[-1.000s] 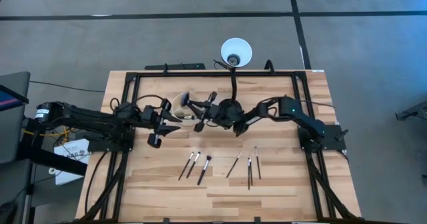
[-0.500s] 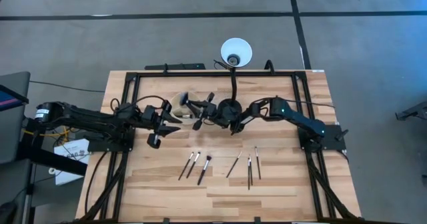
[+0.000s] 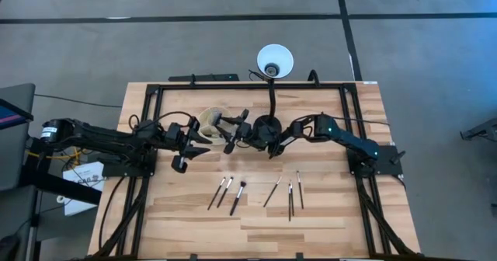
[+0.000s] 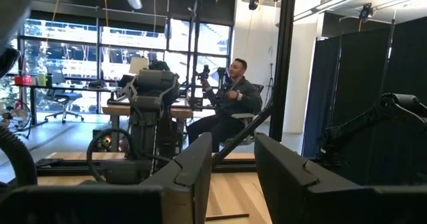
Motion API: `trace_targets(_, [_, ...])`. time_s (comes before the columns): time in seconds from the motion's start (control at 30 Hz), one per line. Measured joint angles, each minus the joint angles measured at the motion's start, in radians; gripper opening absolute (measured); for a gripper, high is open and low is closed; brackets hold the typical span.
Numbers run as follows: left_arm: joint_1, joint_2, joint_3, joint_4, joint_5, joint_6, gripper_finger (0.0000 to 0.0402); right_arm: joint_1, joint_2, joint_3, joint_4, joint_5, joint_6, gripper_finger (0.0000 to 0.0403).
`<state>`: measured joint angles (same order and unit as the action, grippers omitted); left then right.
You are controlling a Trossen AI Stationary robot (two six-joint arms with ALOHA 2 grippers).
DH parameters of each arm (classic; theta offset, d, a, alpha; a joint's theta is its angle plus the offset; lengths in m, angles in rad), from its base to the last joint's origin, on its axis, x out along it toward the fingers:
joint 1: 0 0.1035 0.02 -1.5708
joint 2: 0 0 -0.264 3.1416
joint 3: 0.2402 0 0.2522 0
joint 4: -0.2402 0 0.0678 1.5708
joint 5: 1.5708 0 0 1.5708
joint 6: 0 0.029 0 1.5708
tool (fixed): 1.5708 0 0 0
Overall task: Put items in baskets/containers
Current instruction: Put the highlighter brush into the organizer, then put the eyeshadow brush into the organizer
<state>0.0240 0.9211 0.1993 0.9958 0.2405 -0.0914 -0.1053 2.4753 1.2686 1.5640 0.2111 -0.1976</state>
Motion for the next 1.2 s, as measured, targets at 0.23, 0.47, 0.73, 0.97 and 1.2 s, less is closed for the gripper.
trace_targets(0.23, [0.0,0.0,0.0,-0.011,0.0,-0.004,0.0111,0.037,-0.074,0.0,-0.047,0.0,-0.005,0.0214])
trace_targets(0.47, [-0.02,0.0,0.0,-0.013,0.0,-0.004,0.0111,0.041,-0.214,-0.001,-0.483,0.153,0.004,0.0225])
trace_targets(0.73, [-0.036,0.0,0.001,-0.013,0.0,0.003,0.0111,0.104,-0.494,-0.001,-0.921,0.281,-0.16,0.0225])
trace_targets(0.97, [-0.036,0.0,0.001,-0.016,0.0,0.003,0.0111,0.249,-0.811,0.0,-1.395,0.555,-0.157,0.0225])
trace_targets(1.2, [-0.036,0.0,0.001,-0.022,0.0,0.003,0.0111,0.416,-1.011,0.001,-2.149,0.629,0.56,0.0225])
